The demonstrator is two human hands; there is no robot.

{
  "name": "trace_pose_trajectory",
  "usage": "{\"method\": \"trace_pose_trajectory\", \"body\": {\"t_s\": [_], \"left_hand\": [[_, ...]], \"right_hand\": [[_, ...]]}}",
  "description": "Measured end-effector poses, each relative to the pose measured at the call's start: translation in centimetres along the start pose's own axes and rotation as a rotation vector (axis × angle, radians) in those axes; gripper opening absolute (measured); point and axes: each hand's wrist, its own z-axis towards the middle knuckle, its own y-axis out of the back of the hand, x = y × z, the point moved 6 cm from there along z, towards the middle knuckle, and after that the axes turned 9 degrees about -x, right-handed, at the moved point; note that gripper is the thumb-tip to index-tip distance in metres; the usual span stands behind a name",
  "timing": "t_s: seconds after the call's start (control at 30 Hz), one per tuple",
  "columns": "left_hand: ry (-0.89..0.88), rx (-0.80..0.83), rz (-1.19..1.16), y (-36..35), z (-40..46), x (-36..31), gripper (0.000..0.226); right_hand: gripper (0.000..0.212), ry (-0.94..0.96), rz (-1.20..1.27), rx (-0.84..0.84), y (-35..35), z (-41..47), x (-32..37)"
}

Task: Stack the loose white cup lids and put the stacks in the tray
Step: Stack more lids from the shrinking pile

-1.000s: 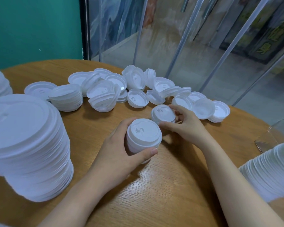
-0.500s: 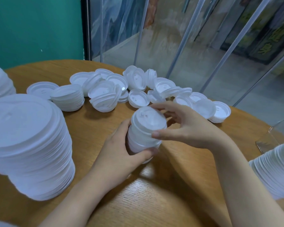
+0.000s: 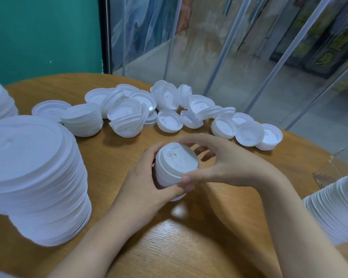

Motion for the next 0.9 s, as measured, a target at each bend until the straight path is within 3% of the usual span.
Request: {"method": "trace_pose_trajectory", "body": {"t_s": [0.07, 0.13, 0.23, 0.3, 0.33, 0.5, 0.63, 0.9], "left_hand": [[0.003, 0.006, -0.023, 0.0, 0.0, -0.2, 0.093], [0.002, 0.018, -0.035, -0.1, -0.1, -0.3, 0.093], [-0.001, 0.018, -0.044, -0.2, -0.1, -0.3, 0.089], [0.003, 0.022, -0.042, -0.1, -0.1, -0.3, 0.087], [0.009, 0.027, -0.04, -0.1, -0.1, -0.3, 0.086], [0.029, 0.028, -0.033, -0.1, 0.0, -0.1, 0.087], [0.024, 0.022, -0.022, -0.2, 0.0, -0.2, 0.091], [0.022, -0.016, 0.002, -0.2, 0.2, -0.1, 0.109]], "right_hand": [[0.073, 0.011, -0.011, 0.019, 0.0, 0.0, -0.2], [0.062, 0.003, 0.069, -0.104, 0.4, 0.7, -1.2], [0.036, -0.041, 0.18, -0.648, 1.3, 1.7, -5.4], [0.03, -0.067, -0.048, -0.921, 1.1, 1.6, -8.8], [0.032, -0.106, -0.16, -0.968, 0.8, 1.5, -10.4], [0.052, -0.202, -0.244, -0.9, 0.5, 2.3, -13.8], [0.04, -0.194, -0.327, -0.837, 0.0, 3.0, -13.9], [0.017, -0.18, -0.391, -0.89, 0.2, 2.6, -13.7]]}}
